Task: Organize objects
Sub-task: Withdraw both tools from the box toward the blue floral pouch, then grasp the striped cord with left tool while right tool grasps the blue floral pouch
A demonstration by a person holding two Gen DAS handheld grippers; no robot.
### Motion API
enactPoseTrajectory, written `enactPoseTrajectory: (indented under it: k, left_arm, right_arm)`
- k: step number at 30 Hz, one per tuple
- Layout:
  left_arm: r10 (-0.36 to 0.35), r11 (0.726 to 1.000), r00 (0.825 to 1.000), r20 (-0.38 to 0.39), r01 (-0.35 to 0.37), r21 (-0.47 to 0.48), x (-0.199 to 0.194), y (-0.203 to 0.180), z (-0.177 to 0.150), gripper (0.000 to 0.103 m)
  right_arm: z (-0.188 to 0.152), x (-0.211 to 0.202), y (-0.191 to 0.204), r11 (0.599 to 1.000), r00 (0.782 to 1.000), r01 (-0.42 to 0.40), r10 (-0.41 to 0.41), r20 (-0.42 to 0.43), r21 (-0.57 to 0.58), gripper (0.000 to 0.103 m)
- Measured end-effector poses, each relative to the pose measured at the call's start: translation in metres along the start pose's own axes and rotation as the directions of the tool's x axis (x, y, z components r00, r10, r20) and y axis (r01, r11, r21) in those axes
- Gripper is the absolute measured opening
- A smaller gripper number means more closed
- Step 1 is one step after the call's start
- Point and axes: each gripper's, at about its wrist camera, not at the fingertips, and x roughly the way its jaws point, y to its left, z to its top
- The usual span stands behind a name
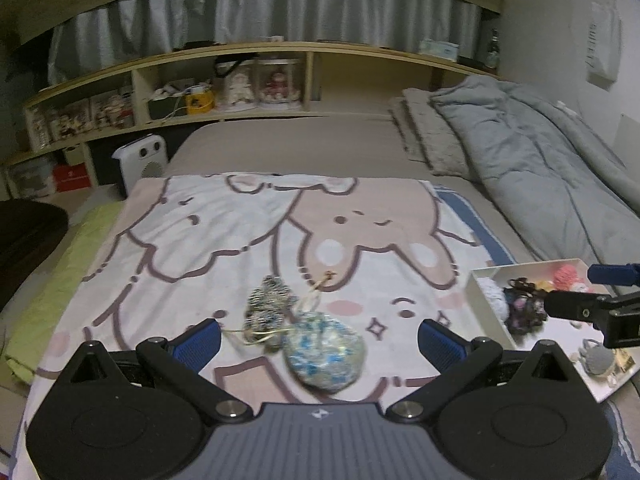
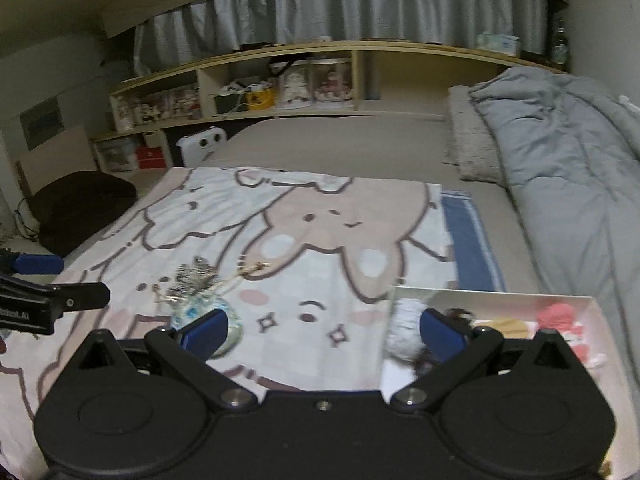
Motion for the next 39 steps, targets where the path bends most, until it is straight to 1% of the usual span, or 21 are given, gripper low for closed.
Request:
enactPoseTrajectory:
  k: [4,8,12,17,20,22,23,25,28,32,34,36,37,38,39]
  left_arm:
    - [0.031,0.999,1.0,-0.002,-0.031,-0.004,0.003,0.018,-0.003,0.103]
    - [0.051,0.998,0.999,0.003,-0.051,-0.027,0.008,0.032,-0.003,0.103]
    - [0.063,0.996,0.998,0.006,-0.063,-0.056,0.018,0.041,-0.003,0.103]
    - [0.061,0.997,0.998,0.03,-0.059,-0.058,0.036,0.044,0.002,0.103]
    - [0.08,0.992,0.997,0.012,-0.079,-0.102,0.051,0.047,0.007,0.103]
    - [0.078,0.988,0.997,0.028,-0.074,-0.137,0.06,0.051,0.009,0.103]
    - [0.067,0.988,0.997,0.035,-0.062,-0.144,0.065,0.051,0.01,0.103]
    - [0.055,0.987,0.998,0.043,-0.048,-0.15,0.075,0.052,0.013,0.103]
    - [0.061,0.987,0.997,0.044,-0.054,-0.15,0.09,0.053,0.016,0.103]
    - [0.041,0.986,0.998,0.04,-0.033,-0.165,0.107,0.057,0.016,0.103]
    - [0.013,0.985,0.999,0.036,-0.006,-0.172,0.117,0.061,0.015,0.103]
    - [-0.009,0.985,0.999,0.031,0.014,-0.17,0.127,0.064,0.014,0.101]
    - [-0.015,0.986,1.0,0.022,0.018,-0.167,0.132,0.065,0.014,0.099]
    - [-0.024,0.986,1.0,0.011,0.025,-0.163,0.138,0.066,0.014,0.094]
    - [-0.043,0.986,0.999,-0.005,0.041,-0.159,0.145,0.067,0.014,0.09]
  right_arm:
    - [0.001,0.011,0.014,1.0,1.0,-0.027,0.027,-0.003,0.001,0.103]
    - [0.001,0.022,0.025,0.999,0.999,-0.033,0.033,-0.006,-0.015,0.103]
    - [0.003,0.031,0.029,0.999,0.999,-0.035,0.035,0.01,-0.013,0.103]
    - [0.001,0.041,0.033,0.999,0.998,-0.035,0.034,0.049,0.004,0.103]
    - [-0.001,0.049,0.036,1.0,0.997,-0.022,0.021,0.072,0.018,0.103]
    - [-0.005,0.053,0.041,1.0,0.993,-0.029,0.03,0.114,-0.012,0.103]
    - [-0.006,0.057,0.045,0.999,0.993,-0.022,0.026,0.118,-0.037,0.103]
    - [-0.007,0.066,0.053,0.997,0.993,-0.01,0.019,0.113,-0.081,0.103]
    - [-0.01,0.084,0.063,0.993,0.996,-0.029,0.039,0.082,-0.116,0.103]
    - [-0.016,0.107,0.069,0.99,0.993,-0.099,0.105,0.046,-0.104,0.103]
    - [-0.02,0.119,0.071,0.987,0.991,-0.132,0.135,0.022,-0.095,0.103]
    - [-0.023,0.129,0.074,0.985,0.989,-0.146,0.146,-0.002,-0.09,0.103]
    - [-0.025,0.136,0.076,0.984,0.988,-0.152,0.152,-0.01,-0.089,0.103]
    - [-0.027,0.142,0.077,0.983,0.987,-0.162,0.161,-0.017,-0.088,0.103]
    - [-0.028,0.147,0.077,0.981,0.985,-0.174,0.173,-0.023,-0.087,0.103]
